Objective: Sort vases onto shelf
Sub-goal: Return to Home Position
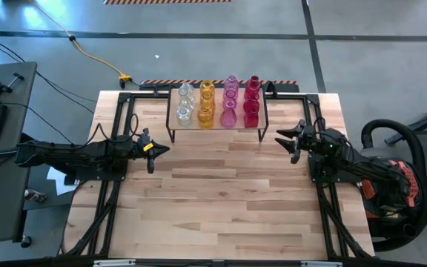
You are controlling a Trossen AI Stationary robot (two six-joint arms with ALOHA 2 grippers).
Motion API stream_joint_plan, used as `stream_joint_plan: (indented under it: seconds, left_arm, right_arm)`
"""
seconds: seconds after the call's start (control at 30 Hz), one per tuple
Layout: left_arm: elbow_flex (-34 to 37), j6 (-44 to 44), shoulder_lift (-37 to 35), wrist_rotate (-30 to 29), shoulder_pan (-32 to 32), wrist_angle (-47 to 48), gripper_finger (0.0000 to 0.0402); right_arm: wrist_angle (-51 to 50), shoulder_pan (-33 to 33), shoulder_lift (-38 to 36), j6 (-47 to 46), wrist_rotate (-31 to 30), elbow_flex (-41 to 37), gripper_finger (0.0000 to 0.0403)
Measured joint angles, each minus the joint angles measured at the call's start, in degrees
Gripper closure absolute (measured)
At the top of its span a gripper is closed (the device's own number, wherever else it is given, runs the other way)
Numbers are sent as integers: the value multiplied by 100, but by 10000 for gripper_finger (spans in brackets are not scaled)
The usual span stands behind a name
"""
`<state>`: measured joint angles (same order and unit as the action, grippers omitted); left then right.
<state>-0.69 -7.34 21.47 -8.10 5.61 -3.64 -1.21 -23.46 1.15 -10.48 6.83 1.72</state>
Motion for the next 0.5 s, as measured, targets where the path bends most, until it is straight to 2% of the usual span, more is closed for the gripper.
stream_joint_plan:
  seconds: [0.27,0.5]
  left_arm:
    - [-4,-1,-426,0,0,86,398]
    - [-4,-1,-1283,0,-2,77,398]
  right_arm:
    - [-2,-4,0,0,-17,2,242]
    - [-7,-4,0,0,-14,2,242]
